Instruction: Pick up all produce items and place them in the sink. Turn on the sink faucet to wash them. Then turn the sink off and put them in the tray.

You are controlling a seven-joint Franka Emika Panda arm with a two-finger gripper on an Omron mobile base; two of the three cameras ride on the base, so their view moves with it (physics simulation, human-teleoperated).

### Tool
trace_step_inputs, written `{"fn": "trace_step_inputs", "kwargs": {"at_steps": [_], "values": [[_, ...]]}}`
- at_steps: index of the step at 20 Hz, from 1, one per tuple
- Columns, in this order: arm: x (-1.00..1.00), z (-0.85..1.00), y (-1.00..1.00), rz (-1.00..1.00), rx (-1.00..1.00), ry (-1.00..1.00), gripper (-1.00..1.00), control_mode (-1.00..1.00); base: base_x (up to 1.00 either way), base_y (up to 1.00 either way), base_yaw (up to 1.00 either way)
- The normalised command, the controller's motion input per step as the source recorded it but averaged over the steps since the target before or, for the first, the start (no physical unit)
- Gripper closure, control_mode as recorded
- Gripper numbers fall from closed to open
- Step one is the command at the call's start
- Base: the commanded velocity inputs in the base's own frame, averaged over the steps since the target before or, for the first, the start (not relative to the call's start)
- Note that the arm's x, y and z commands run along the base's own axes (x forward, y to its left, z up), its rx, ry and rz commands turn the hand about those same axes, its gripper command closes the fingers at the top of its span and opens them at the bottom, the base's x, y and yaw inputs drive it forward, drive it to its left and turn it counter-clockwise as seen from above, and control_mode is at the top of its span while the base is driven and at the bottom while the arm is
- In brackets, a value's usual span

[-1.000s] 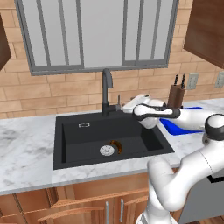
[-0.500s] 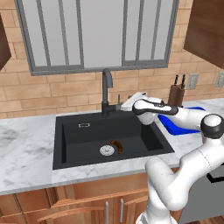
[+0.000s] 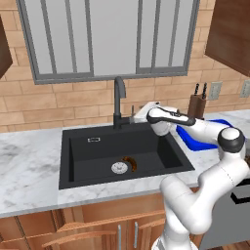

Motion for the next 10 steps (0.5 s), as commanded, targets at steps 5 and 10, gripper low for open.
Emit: {"fn": "trace_step_inputs", "kwargs": {"at_steps": [5,10], "values": [[0.28,-0.10,0.07,0.04,0.00,0.00,-1.00,-1.00,0.00,0.00,0.00],[0.28,-0.13,0.09,0.04,0.00,0.00,-1.00,-1.00,0.00,0.00,0.00]]}}
